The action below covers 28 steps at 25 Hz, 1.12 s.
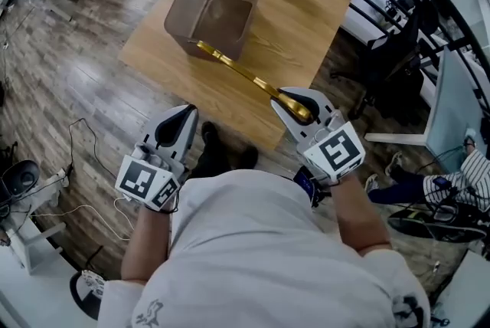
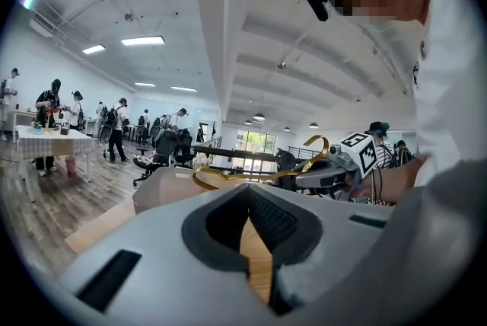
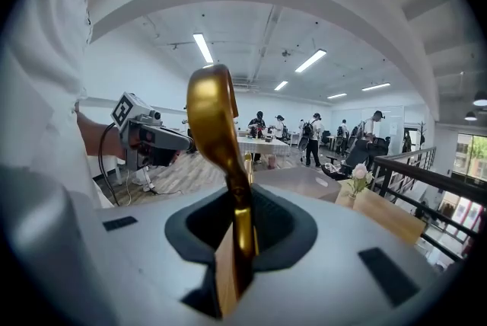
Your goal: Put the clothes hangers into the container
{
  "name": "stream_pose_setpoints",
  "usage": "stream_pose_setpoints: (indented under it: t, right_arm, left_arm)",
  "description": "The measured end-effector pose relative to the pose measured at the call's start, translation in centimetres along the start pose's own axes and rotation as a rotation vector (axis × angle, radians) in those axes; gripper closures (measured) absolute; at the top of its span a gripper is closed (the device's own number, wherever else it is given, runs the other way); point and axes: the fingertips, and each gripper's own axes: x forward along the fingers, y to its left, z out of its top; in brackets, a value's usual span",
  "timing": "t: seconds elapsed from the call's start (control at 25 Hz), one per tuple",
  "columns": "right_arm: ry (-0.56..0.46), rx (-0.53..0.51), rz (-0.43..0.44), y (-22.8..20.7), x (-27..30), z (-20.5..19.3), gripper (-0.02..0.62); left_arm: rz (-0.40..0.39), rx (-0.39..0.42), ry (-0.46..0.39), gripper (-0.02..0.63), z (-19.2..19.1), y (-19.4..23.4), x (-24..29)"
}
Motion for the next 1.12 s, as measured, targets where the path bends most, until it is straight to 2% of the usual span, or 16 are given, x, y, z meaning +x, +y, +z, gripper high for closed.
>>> stream_pose_setpoints:
  t: [0.28, 0.44, 0.64, 0.84, 1.12]
  right_arm:
    - [0.034, -0.045, 0.006, -2.4, 3.5, 1.3, 0.526]
    - [0.082, -0.109, -0.002, -3.7, 5.6, 1.8, 0.526]
    - [0.133, -0.159, -0.005, -5.9, 8.9, 1.8, 0.526]
    - [0.183, -0.265, -0.011, -7.6, 13.2, 1.9, 0.526]
    - [0.349, -0.444, -0.001, -10.9, 19.0, 1.0, 0.526]
  left_arm:
    - [0.005, -0.006, -0.004, 0.6, 1.3, 3.4, 1.6]
    - [0.0, -0.01, -0.003, 0.6, 2.2, 5.4, 2.2]
    - [-0.018, -0.028, 0.021, 0.6, 1.8, 7.8, 3.5]
    - [-0.036, -0.039, 0.029, 0.6, 1.6, 11.1, 4.6]
    - [-0.048, -0.072, 0.031, 0.6, 2.0, 16.2, 6.1]
